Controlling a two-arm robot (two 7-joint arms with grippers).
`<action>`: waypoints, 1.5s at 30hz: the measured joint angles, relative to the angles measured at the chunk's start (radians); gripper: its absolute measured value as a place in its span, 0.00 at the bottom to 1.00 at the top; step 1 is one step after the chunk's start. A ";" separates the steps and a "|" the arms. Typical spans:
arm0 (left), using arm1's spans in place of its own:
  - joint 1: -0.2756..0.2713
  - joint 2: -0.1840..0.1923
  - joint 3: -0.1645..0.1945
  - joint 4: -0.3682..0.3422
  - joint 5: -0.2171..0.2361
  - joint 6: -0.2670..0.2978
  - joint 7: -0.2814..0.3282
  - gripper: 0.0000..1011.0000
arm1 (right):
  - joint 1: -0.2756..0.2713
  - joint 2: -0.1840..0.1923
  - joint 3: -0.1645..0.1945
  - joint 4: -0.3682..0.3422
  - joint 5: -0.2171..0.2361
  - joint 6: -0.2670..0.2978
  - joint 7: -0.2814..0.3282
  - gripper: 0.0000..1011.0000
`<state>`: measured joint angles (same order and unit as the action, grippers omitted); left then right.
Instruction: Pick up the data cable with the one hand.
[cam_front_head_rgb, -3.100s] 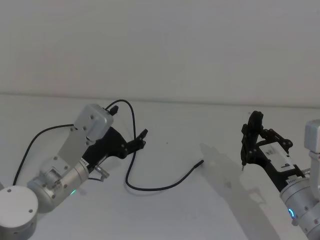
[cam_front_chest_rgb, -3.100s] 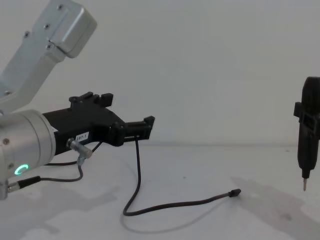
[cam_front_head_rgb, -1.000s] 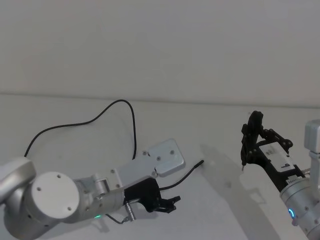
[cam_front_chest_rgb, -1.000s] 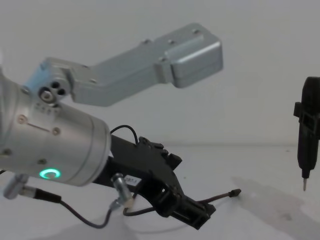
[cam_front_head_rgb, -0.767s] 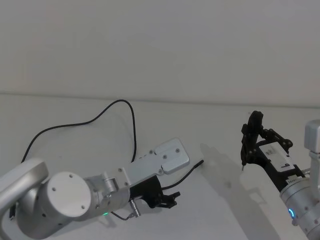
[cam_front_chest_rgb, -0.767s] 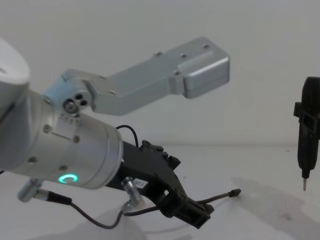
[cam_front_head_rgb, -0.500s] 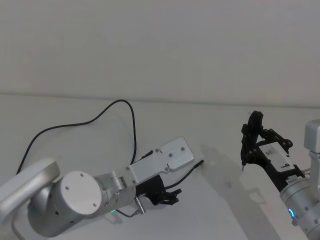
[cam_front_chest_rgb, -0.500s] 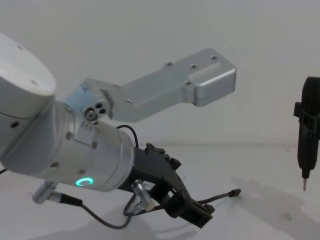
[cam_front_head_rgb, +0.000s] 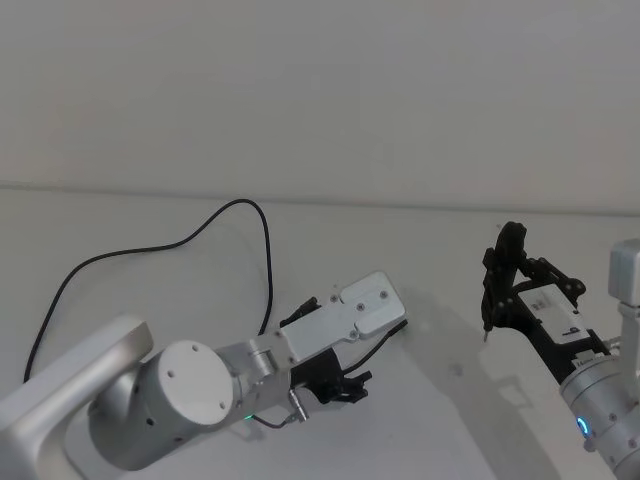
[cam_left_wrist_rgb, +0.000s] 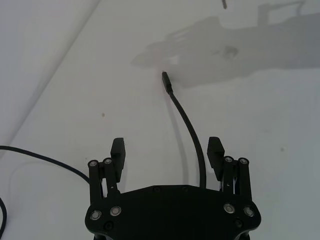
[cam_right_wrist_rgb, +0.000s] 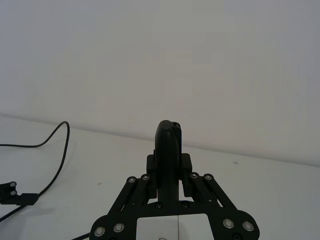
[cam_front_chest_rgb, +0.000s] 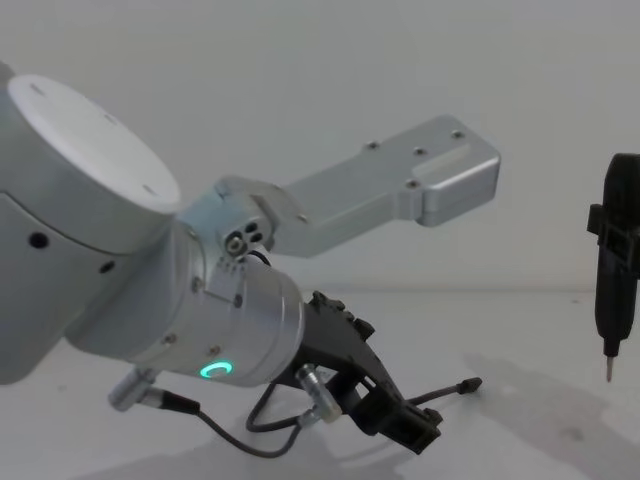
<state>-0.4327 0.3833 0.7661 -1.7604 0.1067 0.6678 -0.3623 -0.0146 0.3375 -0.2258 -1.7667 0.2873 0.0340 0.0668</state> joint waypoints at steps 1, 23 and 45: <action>-0.001 -0.003 0.001 0.003 0.002 0.001 0.002 0.99 | 0.000 0.000 0.000 0.000 0.000 0.000 0.000 0.27; -0.011 -0.052 0.009 0.060 0.045 0.010 0.045 0.61 | 0.000 0.000 0.000 0.000 0.000 0.000 0.000 0.27; -0.013 -0.061 0.011 0.069 0.052 0.012 0.052 0.05 | 0.000 0.000 0.000 0.000 0.000 0.000 0.000 0.27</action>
<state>-0.4454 0.3225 0.7771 -1.6913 0.1583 0.6793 -0.3099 -0.0146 0.3374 -0.2258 -1.7667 0.2874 0.0339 0.0668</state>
